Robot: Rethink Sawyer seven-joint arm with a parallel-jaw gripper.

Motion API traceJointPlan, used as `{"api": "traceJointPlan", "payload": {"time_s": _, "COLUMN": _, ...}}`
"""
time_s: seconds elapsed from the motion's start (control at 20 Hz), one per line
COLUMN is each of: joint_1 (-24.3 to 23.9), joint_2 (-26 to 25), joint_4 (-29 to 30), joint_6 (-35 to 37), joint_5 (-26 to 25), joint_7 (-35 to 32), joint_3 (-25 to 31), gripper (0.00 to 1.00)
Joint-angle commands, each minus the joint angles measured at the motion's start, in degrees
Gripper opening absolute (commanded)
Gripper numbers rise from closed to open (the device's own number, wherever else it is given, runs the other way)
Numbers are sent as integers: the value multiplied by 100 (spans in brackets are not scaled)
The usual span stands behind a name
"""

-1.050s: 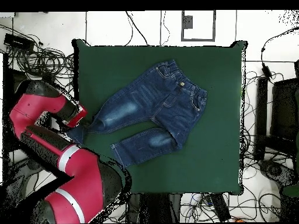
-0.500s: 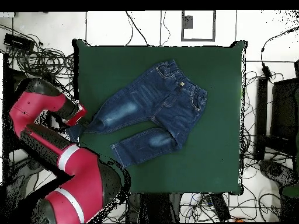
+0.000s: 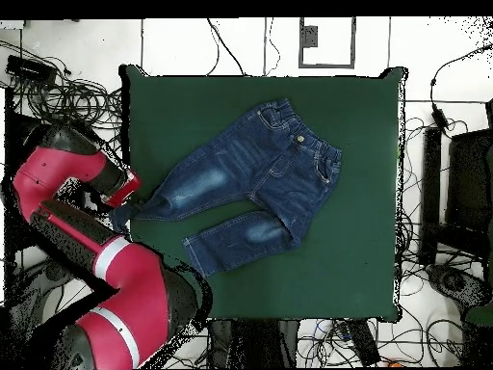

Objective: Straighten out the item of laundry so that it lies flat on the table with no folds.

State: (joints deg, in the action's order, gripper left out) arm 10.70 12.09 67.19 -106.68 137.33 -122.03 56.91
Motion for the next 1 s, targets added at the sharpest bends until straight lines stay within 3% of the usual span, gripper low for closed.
{"api": "traceJointPlan", "payload": {"time_s": 0.05, "joint_1": 184, "joint_2": -139, "joint_4": -369, "joint_6": -422, "joint_5": 373, "joint_7": -1711, "joint_3": 356, "gripper": 0}}
{"api": "traceJointPlan", "payload": {"time_s": 0.25, "joint_1": 193, "joint_2": -242, "joint_4": -536, "joint_6": -614, "joint_5": 330, "joint_7": -1676, "joint_3": 432, "gripper": 0}}
{"api": "traceJointPlan", "payload": {"time_s": 0.3, "joint_1": 203, "joint_2": -264, "joint_4": -582, "joint_6": -721, "joint_5": 353, "joint_7": -1646, "joint_3": 444, "gripper": 100}}
{"api": "traceJointPlan", "payload": {"time_s": 0.45, "joint_1": 220, "joint_2": -348, "joint_4": -748, "joint_6": -1122, "joint_5": 400, "joint_7": -1638, "joint_3": 520, "gripper": 100}}
{"api": "traceJointPlan", "payload": {"time_s": 1.0, "joint_1": 225, "joint_2": -148, "joint_4": -504, "joint_6": -682, "joint_5": 456, "joint_7": -1606, "joint_3": 372, "gripper": 100}}
